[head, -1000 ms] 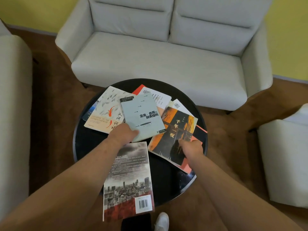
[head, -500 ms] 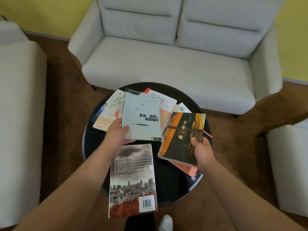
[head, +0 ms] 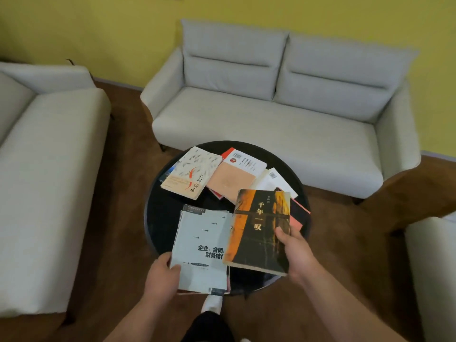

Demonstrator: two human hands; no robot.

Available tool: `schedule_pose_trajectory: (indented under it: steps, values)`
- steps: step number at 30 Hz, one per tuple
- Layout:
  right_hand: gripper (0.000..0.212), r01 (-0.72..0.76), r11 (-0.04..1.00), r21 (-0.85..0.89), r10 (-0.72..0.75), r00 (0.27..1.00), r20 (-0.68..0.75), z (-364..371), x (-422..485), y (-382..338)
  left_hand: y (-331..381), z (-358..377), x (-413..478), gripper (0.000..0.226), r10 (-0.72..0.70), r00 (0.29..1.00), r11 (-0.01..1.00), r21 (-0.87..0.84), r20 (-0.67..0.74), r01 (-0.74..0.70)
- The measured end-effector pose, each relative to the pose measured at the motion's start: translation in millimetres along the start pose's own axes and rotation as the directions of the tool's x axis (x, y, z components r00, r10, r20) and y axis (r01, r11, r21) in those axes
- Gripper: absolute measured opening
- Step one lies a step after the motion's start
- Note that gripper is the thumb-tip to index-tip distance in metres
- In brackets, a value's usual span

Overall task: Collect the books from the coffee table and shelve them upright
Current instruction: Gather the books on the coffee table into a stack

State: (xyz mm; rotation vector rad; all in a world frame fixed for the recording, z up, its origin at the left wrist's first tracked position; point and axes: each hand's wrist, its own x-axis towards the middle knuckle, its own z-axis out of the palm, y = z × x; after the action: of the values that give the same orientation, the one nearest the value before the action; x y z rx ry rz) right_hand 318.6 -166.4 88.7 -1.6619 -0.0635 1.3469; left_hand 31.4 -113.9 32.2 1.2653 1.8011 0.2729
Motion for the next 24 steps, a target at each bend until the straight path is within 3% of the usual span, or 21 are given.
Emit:
schedule_pose_trajectory:
  steps: [4,8,14,20,22,24]
  values:
    - [0.014,-0.045,0.99,-0.132,0.054,0.996,0.065,17.0,-10.2,23.0,11.2,-2.0,-7.1,0.023,0.03,0.999,0.997,0.071,-0.021,-0.028]
    - [0.009,-0.058,0.959,-0.277,0.082,0.994,0.077,27.8,-17.5,39.6,12.0,-5.6,-1.3,0.021,-0.024,0.998,0.994,0.11,0.061,0.017]
    - [0.012,0.003,0.891,-0.454,0.028,0.998,0.06,42.2,-24.7,33.5,5.3,-18.4,14.9,0.023,-0.078,0.976,0.994,0.086,0.204,0.062]
    - [0.015,0.126,0.784,-0.608,-0.084,0.992,0.097,61.9,-38.0,8.9,8.8,-13.3,16.0,0.018,-0.055,0.986,0.993,0.11,0.157,0.038]
    - [0.017,0.223,0.729,-0.647,-0.153,0.975,0.164,74.2,-49.2,-0.9,8.1,-17.4,15.1,0.028,-0.023,0.979,0.999,0.034,0.203,0.016]
    - [0.021,0.334,0.635,-0.697,-0.206,0.942,0.264,91.6,-60.4,-5.3,9.5,-25.8,12.0,0.044,0.06,0.962,0.988,-0.152,0.268,-0.019]
